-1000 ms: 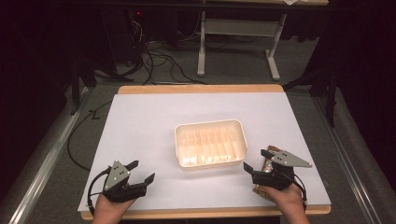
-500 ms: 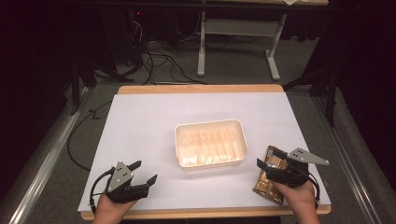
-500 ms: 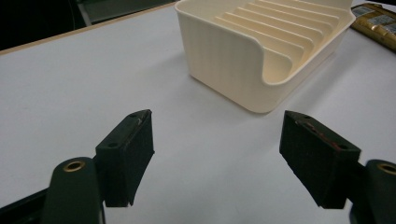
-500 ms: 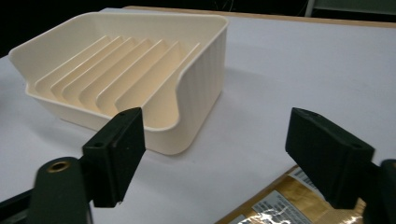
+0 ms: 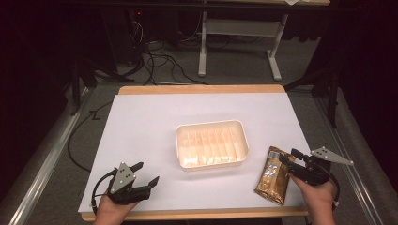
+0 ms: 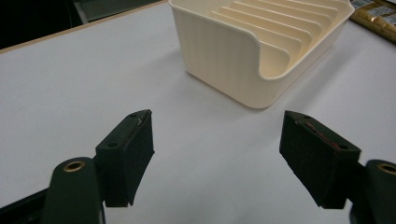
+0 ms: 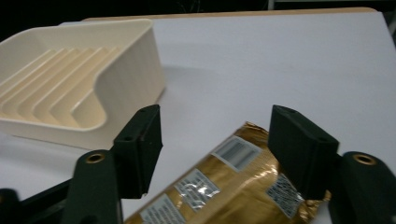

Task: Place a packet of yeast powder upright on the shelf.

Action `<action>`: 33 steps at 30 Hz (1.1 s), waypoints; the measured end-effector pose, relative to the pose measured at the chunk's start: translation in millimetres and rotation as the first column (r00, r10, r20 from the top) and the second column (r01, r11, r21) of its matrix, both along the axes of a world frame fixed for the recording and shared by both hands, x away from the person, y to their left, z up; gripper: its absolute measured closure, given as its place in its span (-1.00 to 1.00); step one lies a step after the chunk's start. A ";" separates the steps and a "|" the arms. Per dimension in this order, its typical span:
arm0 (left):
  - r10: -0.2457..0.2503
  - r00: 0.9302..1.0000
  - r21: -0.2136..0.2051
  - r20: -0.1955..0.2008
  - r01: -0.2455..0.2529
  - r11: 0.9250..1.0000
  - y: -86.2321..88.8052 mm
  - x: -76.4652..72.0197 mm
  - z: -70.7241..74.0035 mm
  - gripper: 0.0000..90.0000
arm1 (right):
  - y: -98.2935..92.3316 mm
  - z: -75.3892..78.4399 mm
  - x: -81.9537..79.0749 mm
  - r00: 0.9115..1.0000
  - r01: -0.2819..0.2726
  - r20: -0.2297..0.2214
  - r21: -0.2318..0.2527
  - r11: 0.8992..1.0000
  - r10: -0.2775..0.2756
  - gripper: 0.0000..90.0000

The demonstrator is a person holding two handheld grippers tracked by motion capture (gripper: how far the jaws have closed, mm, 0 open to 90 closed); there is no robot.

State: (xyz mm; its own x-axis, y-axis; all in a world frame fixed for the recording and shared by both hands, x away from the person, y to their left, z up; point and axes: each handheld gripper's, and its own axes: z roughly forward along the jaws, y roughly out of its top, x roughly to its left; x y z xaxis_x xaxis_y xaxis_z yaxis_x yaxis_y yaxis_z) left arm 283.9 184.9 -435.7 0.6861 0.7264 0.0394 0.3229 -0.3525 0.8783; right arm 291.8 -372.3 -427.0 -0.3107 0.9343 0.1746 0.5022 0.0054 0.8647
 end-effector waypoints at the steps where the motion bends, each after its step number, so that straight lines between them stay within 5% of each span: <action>1: -0.001 1.000 0.001 0.000 0.001 1.000 -0.2 -0.1 -0.2 -0.41 | -3.8 -1.2 0.8 1.000 0.005 -0.009 0.002 1.000 -0.005 -0.07; 9: -0.001 1.000 0.008 -0.004 0.001 1.000 -0.4 0.3 -1.5 -0.41 | -31.8 -13.3 13.0 0.993 0.079 -0.087 0.057 0.995 -0.074 -0.08; 14: 0.004 1.000 0.010 -0.006 -0.004 1.000 0.6 -0.7 -2.2 -0.41 | -51.7 -28.3 18.5 0.983 0.124 -0.158 0.172 0.977 -0.096 -0.10; 23: 0.015 1.000 0.018 -0.002 -0.015 1.000 4.7 -4.9 -2.3 -0.41 | -61.5 -40.5 25.3 0.974 0.149 -0.206 0.266 0.952 -0.095 -0.12; 29: 0.023 1.000 0.023 -0.002 -0.023 0.999 7.2 -6.8 -3.0 -0.41 | -61.2 -44.7 30.8 0.969 0.154 -0.232 0.281 0.947 -0.089 -0.13; 33: 0.024 1.000 0.028 -0.002 -0.024 0.999 8.6 -8.5 -3.1 -0.41 | -58.9 -44.4 33.1 0.968 0.159 -0.231 0.241 0.957 -0.102 0.06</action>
State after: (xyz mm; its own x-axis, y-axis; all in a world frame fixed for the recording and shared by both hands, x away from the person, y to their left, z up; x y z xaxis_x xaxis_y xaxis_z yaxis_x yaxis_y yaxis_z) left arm 275.3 193.5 -438.9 0.6686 0.7413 0.0585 0.3334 -0.3692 0.8675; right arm 325.0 -431.2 -471.4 -0.1181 0.8791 0.4619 0.6569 -0.2797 0.7002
